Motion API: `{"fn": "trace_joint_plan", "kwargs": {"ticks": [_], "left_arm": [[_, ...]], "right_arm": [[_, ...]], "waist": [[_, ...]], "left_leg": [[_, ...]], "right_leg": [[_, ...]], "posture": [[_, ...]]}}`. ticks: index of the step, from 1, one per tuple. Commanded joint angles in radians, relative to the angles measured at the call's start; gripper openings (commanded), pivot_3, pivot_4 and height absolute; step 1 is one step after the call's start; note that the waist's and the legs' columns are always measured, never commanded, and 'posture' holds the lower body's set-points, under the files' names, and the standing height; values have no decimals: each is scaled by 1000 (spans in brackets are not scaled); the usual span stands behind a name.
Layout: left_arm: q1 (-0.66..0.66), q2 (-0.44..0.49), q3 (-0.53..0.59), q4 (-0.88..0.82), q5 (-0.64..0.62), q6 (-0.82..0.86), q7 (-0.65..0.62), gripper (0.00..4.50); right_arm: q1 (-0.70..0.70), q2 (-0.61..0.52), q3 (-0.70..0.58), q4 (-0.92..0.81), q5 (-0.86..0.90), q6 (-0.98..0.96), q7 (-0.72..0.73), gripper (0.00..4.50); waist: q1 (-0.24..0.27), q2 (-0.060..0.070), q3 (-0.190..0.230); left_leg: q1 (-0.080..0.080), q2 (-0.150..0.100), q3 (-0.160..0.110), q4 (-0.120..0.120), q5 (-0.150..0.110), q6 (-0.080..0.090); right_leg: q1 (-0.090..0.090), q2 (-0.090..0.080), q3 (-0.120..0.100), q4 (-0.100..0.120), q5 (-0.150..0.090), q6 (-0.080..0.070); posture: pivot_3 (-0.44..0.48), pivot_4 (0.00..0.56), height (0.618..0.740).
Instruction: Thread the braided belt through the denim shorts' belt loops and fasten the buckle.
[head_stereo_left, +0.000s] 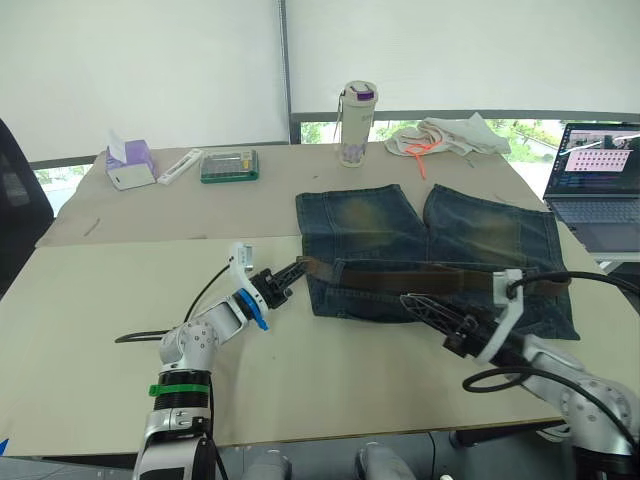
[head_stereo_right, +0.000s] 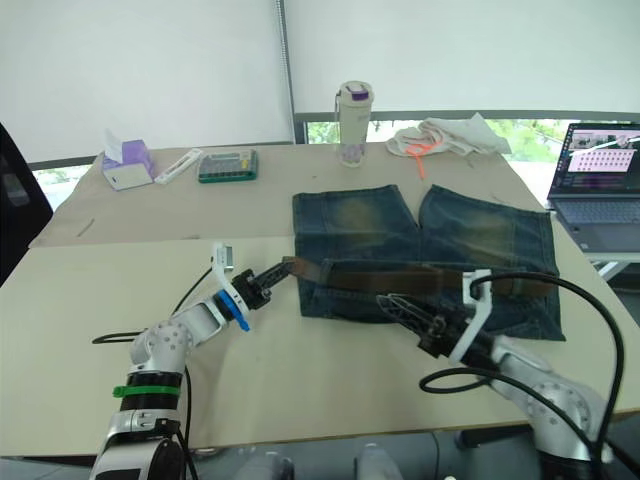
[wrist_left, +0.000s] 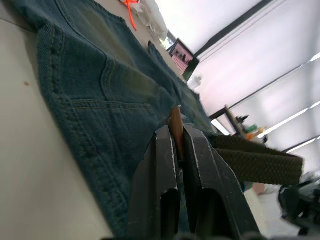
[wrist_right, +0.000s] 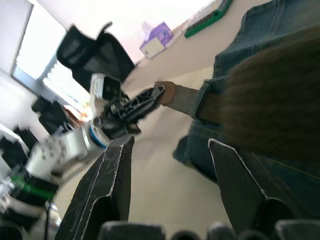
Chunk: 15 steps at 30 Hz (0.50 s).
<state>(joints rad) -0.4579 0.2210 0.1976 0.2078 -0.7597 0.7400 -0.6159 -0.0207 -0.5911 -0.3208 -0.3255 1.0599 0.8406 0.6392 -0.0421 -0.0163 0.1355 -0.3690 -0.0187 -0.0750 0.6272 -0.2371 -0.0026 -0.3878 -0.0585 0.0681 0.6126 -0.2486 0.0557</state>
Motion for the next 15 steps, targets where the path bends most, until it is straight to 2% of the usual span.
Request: {"fn": "trace_joint_plan", "kwargs": {"ticks": [1, 8, 11, 15], "left_arm": [[-11, 67, 9, -3, 56, -62, -37, 0], [-38, 143, 53, 88, 153, -200, -11, 0], [-43, 141, 79, 106, 175, -257, 17, 0], [-55, 122, 125, 124, 196, -345, 86, 0]], "right_arm": [[9, -65, -110, 76, -65, -89, 62, 2678], [10, -168, -224, 285, -179, -185, 133, 2678], [7, -193, -246, 319, -203, -201, 156, 2678], [-33, -202, -251, 390, -300, -283, 114, 2678]], "waist": [[3, 0, 0], [28, 0, 0], [29, -1, 0], [28, -1, 1]], "left_leg": [[0, 0, 0, 0, 0, 0], [0, -1, 1, 1, 0, 0], [0, -1, 1, 1, 0, 0], [0, -1, 1, 1, 0, 0]], "right_leg": [[0, 0, 0, 0, 0, 0], [0, -2, 1, -1, 4, -6], [0, -2, 1, -1, 4, -6], [0, -2, 1, -1, 4, -6]], "posture": [[0, 150, 740], [0, 150, 740], [0, 150, 740], [0, 150, 740]]}}
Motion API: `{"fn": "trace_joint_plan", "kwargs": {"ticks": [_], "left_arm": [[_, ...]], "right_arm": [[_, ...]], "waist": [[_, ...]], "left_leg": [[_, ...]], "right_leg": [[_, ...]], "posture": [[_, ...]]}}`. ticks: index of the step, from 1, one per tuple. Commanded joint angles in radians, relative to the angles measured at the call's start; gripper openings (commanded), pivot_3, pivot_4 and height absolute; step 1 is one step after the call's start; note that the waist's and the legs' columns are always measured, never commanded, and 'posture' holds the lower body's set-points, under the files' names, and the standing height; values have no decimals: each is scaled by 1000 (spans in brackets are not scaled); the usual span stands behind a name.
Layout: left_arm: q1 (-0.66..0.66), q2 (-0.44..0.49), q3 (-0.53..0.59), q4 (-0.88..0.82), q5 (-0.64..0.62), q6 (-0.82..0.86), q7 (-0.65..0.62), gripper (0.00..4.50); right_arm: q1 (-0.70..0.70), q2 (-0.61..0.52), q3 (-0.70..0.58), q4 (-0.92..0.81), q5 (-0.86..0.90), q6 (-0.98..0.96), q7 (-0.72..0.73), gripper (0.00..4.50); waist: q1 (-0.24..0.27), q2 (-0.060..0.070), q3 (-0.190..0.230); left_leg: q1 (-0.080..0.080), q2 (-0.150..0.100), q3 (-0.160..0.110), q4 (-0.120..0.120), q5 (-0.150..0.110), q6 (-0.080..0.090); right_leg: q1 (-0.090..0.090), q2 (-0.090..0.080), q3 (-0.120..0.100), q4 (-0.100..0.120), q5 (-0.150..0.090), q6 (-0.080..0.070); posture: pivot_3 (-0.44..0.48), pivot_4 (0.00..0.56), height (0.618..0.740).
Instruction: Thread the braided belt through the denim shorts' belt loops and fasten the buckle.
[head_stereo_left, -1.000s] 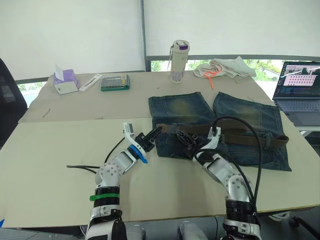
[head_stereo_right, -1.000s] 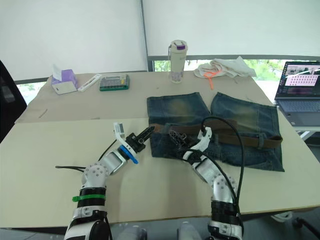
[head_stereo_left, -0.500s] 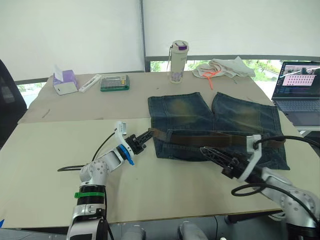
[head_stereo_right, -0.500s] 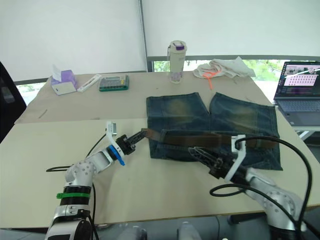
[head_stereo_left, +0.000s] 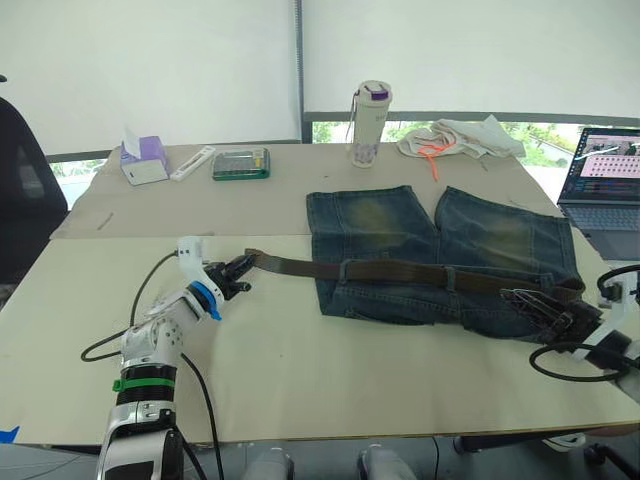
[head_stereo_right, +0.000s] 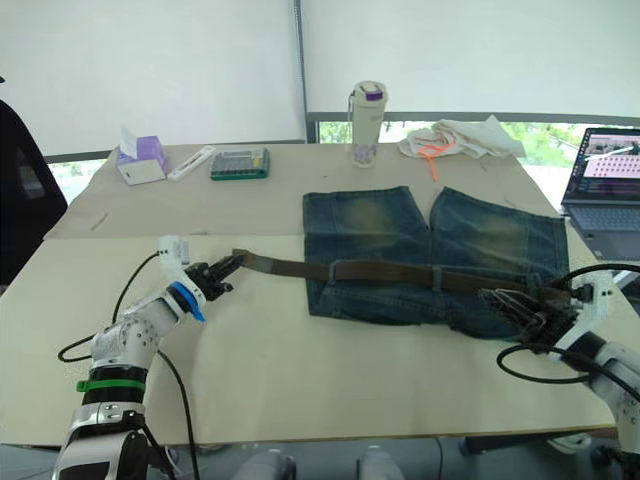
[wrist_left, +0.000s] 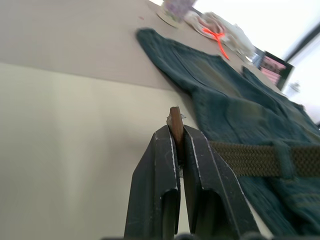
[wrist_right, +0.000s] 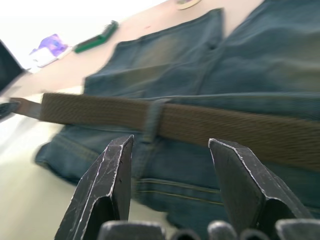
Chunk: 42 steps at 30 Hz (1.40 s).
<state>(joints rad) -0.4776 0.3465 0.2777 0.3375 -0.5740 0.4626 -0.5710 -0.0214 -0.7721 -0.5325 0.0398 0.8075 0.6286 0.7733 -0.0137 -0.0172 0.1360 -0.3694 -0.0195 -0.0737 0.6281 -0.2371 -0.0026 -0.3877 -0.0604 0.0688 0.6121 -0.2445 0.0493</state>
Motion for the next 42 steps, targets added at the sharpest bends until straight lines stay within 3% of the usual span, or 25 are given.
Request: {"fn": "trace_joint_plan", "kwargs": {"ticks": [1, 12, 18, 29, 34, 42], "left_arm": [[-38, -5, 50, 2, 29, -94, 68, 0], [-55, 77, 99, 170, 204, -235, 319, 0], [-52, 88, 113, 206, 226, -263, 373, 0], [-42, 71, 76, 188, 215, -228, 283, 0], [-1, 81, 45, 179, 226, -101, 265, 0], [36, 104, 47, 167, 269, -58, 337, 0]], "right_arm": [[-46, -25, -35, 52, -82, -99, -32, 2678], [-166, -110, 9, 307, -293, -237, -28, 2678], [-207, -119, 36, 352, -347, -248, -18, 2678], [-257, -167, 111, 366, -365, -217, 156, 2678], [-309, -204, 157, 440, -407, -236, 207, 2678], [-304, -238, 235, 490, -484, -213, 244, 2678]], "waist": [[1, 0, 0], [-4, 0, 0], [-3, 0, 0], [-2, 1, -1], [0, 2, -1], [-1, 9, -6]], "left_leg": [[0, 0, 0, 0, 0, 0], [1, 0, 1, 0, 0, 0], [1, 0, 1, 0, 0, 0], [1, -1, 1, 0, 0, 0], [1, -1, 1, 0, 0, 0], [2, -1, 1, 0, 0, 0]], "right_leg": [[0, 0, 0, 0, 0, 0], [0, 0, 1, 1, 0, 0], [0, 0, 1, 1, 0, 0], [0, -1, 1, 1, 0, 0], [1, -1, 0, 1, 0, 0], [1, -1, 1, 1, 0, 0]], "posture": [[0, 150, 740], [0, 150, 740], [0, 150, 740], [0, 150, 740], [0, 150, 740], [0, 150, 740]]}}
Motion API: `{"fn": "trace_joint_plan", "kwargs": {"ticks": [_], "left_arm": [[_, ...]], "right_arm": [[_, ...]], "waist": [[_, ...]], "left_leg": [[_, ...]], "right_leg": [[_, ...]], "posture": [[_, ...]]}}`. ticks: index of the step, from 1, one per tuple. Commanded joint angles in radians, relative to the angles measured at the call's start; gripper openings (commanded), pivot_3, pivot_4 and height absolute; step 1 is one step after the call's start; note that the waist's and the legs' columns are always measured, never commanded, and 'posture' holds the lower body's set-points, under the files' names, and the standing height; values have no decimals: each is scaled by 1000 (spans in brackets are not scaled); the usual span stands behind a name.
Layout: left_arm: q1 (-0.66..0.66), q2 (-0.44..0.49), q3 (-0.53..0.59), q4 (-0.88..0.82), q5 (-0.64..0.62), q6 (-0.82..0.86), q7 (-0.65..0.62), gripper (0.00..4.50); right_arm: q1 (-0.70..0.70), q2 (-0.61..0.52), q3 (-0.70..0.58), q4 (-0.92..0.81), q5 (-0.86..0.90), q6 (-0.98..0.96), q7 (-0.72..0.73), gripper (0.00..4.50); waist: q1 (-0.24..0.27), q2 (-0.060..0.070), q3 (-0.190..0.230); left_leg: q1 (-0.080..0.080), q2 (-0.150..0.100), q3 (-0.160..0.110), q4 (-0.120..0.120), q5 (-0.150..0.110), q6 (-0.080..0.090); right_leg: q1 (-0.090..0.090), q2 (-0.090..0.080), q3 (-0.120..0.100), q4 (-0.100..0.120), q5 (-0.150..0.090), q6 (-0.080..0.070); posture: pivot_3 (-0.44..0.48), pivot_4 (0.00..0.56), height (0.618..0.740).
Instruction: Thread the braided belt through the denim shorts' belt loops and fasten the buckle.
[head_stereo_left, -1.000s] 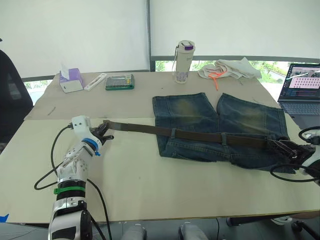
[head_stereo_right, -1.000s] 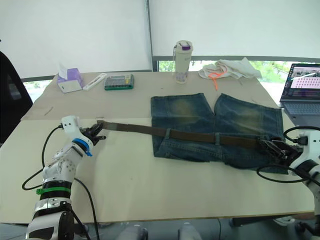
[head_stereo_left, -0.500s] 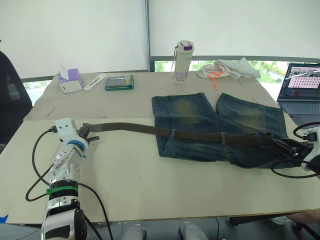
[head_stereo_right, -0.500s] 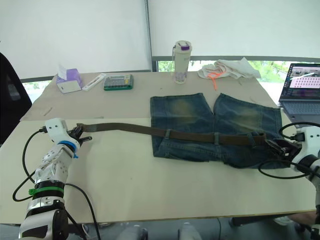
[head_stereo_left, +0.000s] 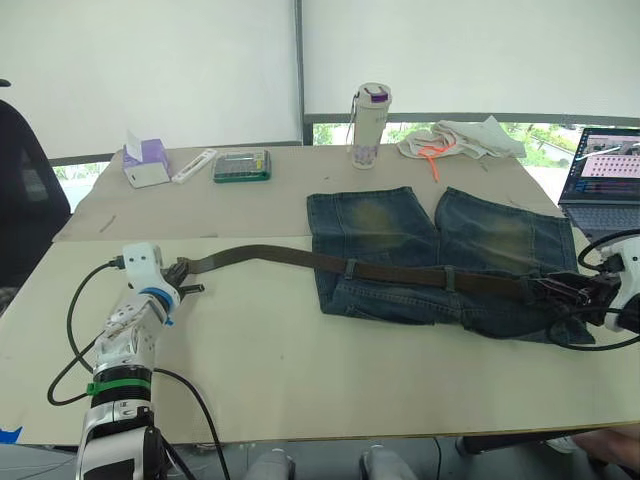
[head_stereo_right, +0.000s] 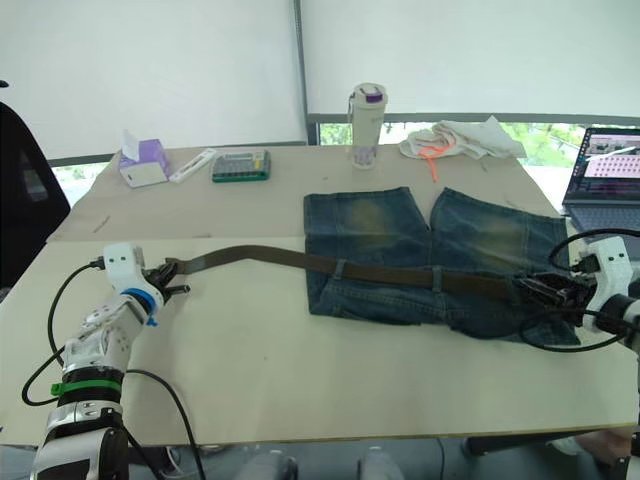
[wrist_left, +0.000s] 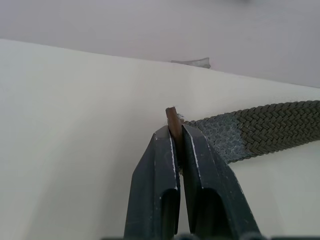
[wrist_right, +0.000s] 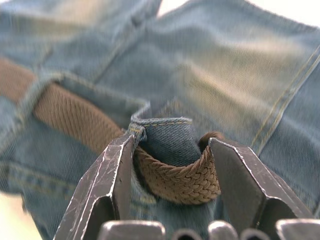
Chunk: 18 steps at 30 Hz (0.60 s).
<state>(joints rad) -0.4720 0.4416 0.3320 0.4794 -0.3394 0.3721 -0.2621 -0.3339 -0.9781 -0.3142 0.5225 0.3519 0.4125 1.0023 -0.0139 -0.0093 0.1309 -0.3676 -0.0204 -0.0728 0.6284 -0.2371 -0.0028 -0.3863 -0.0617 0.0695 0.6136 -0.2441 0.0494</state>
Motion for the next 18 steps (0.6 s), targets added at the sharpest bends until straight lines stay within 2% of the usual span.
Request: {"fn": "trace_joint_plan", "kwargs": {"ticks": [1, 10, 18], "left_arm": [[31, 6, -5, 23, 34, 31, 32, 0], [26, 2, -17, 24, 38, 19, 26, 0], [38, 13, -41, 43, 84, 6, 25, 0]], "right_arm": [[16, -35, 28, 9, -39, 3, 18, 2678], [-9, -38, 30, 30, -56, -58, 62, 2678], [-110, -46, 81, 119, -87, -125, 153, 2678]], "waist": [[-3, 2, -2], [-7, 4, -3], [-5, 5, -4]], "left_leg": [[0, 0, 0, 0, 0, 0], [1, 0, 1, 0, 0, 0], [0, 0, 1, 0, 0, 0]], "right_leg": [[0, 0, 0, 0, 0, 0], [0, 0, 0, 1, 0, 0], [0, 0, 0, 1, 0, 0]], "posture": [[0, 150, 740], [0, 150, 740], [0, 150, 740]]}}
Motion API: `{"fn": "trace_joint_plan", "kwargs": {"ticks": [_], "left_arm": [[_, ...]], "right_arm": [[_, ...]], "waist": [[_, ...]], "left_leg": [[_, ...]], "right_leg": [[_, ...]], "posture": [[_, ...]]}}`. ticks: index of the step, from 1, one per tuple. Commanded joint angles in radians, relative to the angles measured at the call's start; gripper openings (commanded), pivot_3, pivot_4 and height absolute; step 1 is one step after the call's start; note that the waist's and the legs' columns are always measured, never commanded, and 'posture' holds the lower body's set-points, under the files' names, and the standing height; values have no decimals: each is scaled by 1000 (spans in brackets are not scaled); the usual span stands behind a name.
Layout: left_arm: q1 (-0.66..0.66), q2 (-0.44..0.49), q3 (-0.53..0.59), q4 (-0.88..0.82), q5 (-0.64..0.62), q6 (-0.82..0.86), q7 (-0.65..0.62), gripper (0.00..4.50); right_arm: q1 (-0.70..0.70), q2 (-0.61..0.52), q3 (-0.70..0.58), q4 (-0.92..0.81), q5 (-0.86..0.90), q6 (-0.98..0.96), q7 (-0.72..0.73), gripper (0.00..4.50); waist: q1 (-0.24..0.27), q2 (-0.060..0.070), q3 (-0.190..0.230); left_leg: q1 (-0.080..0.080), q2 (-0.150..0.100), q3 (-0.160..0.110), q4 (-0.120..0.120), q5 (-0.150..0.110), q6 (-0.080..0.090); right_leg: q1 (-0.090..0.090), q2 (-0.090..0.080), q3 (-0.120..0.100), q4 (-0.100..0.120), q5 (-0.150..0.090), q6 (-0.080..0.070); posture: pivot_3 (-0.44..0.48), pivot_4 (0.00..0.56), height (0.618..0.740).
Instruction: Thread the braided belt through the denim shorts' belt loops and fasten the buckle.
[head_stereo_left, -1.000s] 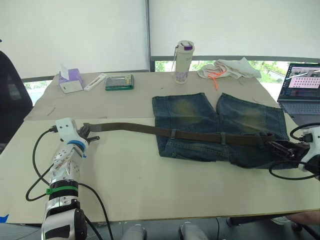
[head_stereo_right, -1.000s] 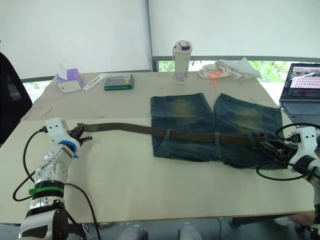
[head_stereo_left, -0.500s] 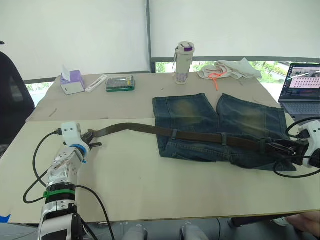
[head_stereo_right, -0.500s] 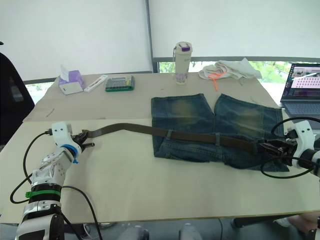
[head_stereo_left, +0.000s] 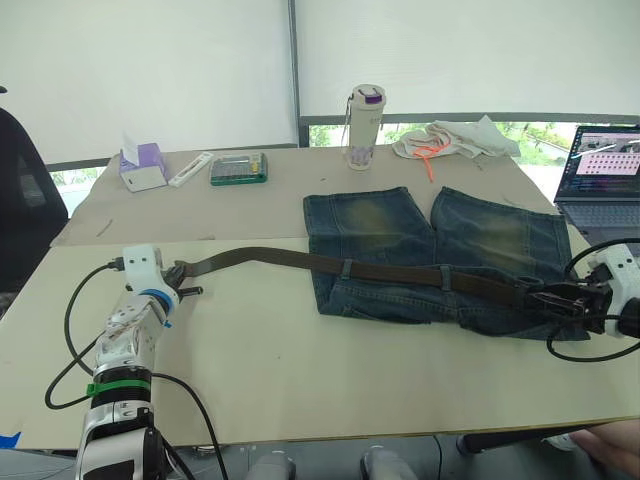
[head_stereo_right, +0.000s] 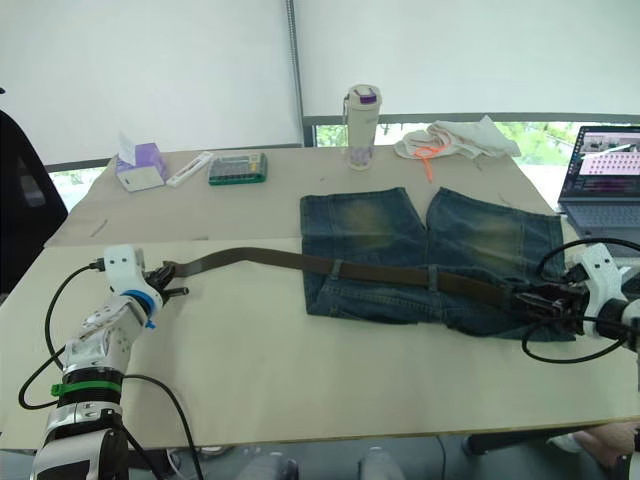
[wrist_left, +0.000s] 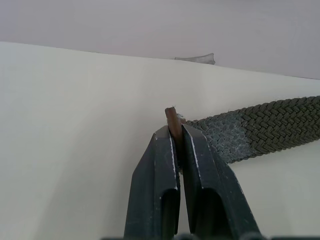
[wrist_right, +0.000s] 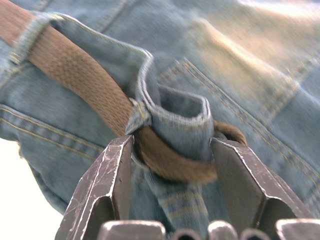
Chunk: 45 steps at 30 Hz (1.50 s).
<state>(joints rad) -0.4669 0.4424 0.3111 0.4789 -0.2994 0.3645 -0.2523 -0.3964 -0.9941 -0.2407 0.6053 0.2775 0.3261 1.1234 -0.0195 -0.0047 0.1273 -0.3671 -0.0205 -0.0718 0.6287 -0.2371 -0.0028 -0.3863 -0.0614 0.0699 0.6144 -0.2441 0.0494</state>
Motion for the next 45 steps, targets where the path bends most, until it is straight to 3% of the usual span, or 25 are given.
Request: {"fn": "trace_joint_plan", "kwargs": {"ticks": [1, 10, 14, 18, 19, 29, 35, 38, 42, 45], "left_arm": [[34, 16, -20, 47, 50, 13, 21, 0], [35, 11, -17, 55, 53, 0, 16, 0], [47, 16, -11, 54, 55, -3, 22, 0], [51, 31, 1, 72, 67, -15, 50, 0], [51, 33, 3, 77, 69, -16, 57, 0], [-3, 80, 62, 235, 114, -72, 299, 0], [-40, 72, 24, 272, 115, -114, 272, 0], [-50, 63, -2, 260, 104, -151, 182, 0], [-27, 58, -77, 169, 89, -98, -22, 1401], [-31, 71, -83, 178, 131, -100, 16, 2372]], "right_arm": [[-69, -30, 17, 57, -21, -42, 36, 2678], [-187, -11, 83, 187, -89, -87, 68, 2678], [-196, -9, 87, 216, -99, -110, 71, 1562], [-192, -16, 65, 229, -88, -126, 71, 107], [-192, -18, 60, 232, -85, -127, 69, 15], [-140, -42, -2, 218, -46, -131, 69, 15], [-112, -30, -16, 155, -23, -111, 70, 15], [-95, -16, -36, 91, 13, -102, 78, 15], [-51, 3, -53, -15, 50, -87, 81, 0], [-25, 7, -57, -55, 50, -97, 60, 0]], "waist": [[-1, 0, 0], [-2, 3, -2], [-3, 3, -2], [-7, 4, -2], [-9, 4, -2], [-29, 4, -3], [-28, 5, -3], [-27, 6, -3], [-23, 6, -3], [-9, 5, -3]], "left_leg": [[0, 0, 0, 0, 0, 0], [0, 0, 1, 0, 0, 0], [1, 0, 1, 0, 0, 0], [1, 0, 1, 0, 0, 0], [1, 0, 1, 0, 0, 0], [4, 1, 2, -2, 0, 0], [5, 1, 4, -2, 0, 0], [5, 1, 4, -1, 0, 0], [4, 1, 4, -1, 0, 0], [2, 0, 3, 1, 0, 0]], "right_leg": [[0, 0, 0, 0, 0, 0], [0, 0, 0, 0, 0, 0], [0, 0, 1, 0, 0, 0], [0, 0, 1, 0, 0, 0], [0, 0, 1, 0, 0, 0], [0, 1, 1, 3, 0, 0], [0, 0, 2, 4, 0, 0], [0, 0, 2, 4, 0, 0], [0, 0, 2, 4, 0, 0], [0, 0, 1, 3, 0, 0]], "posture": [[0, 150, 740], [0, 150, 740], [0, 150, 740], [0, 150, 740], [0, 150, 740], [0, 150, 740], [0, 150, 740], [0, 150, 740], [0, 150, 740], [0, 150, 740]]}}
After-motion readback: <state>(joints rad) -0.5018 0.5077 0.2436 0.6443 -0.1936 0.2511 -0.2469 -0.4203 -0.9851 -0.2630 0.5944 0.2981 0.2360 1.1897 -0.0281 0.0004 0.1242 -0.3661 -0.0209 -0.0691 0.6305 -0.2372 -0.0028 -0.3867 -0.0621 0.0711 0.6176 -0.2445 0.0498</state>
